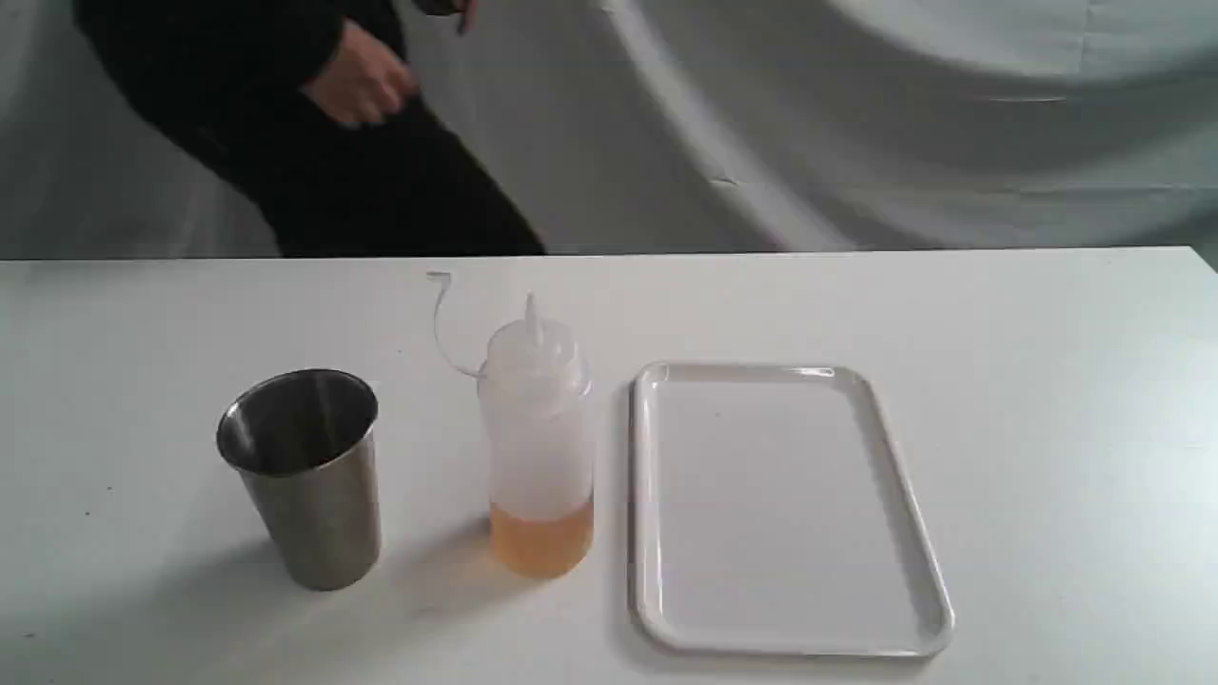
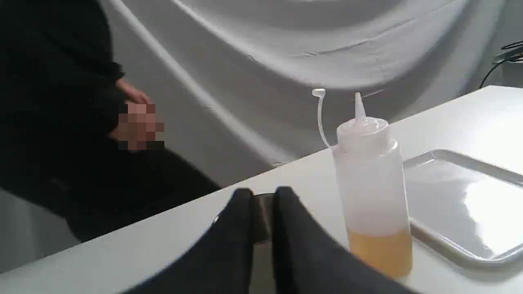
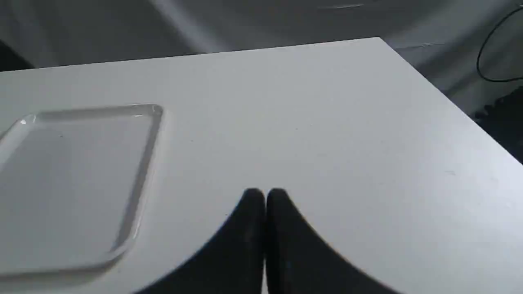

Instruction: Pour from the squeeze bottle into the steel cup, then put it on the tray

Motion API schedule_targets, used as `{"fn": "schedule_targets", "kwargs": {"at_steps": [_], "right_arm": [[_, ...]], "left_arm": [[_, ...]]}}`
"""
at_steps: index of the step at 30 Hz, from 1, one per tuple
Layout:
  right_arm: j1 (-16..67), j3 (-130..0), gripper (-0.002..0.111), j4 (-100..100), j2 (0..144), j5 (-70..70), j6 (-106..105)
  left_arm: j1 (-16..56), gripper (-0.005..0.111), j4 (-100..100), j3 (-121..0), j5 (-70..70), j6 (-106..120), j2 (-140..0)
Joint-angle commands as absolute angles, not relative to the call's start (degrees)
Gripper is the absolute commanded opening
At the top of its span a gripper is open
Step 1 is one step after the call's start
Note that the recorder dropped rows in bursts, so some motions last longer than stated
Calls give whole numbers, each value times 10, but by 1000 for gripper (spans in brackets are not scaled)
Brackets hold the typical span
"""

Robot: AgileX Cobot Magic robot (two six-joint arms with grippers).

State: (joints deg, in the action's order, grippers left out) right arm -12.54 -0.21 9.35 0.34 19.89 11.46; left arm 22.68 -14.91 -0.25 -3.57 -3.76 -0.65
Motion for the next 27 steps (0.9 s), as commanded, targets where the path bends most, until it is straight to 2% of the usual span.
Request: {"fn": "schedule_targets", "kwargs": {"at_steps": [1, 20, 27], "right_arm": [[-127, 0, 0, 99, 0, 196, 111], [-127, 0, 0, 99, 0, 196, 111], [-127, 0, 0, 131, 0, 155, 111]], "left_arm": [[226, 8, -148, 0, -34, -38, -8], [226, 8, -148, 0, -34, -38, -8], [226, 8, -148, 0, -34, -38, -8]]}}
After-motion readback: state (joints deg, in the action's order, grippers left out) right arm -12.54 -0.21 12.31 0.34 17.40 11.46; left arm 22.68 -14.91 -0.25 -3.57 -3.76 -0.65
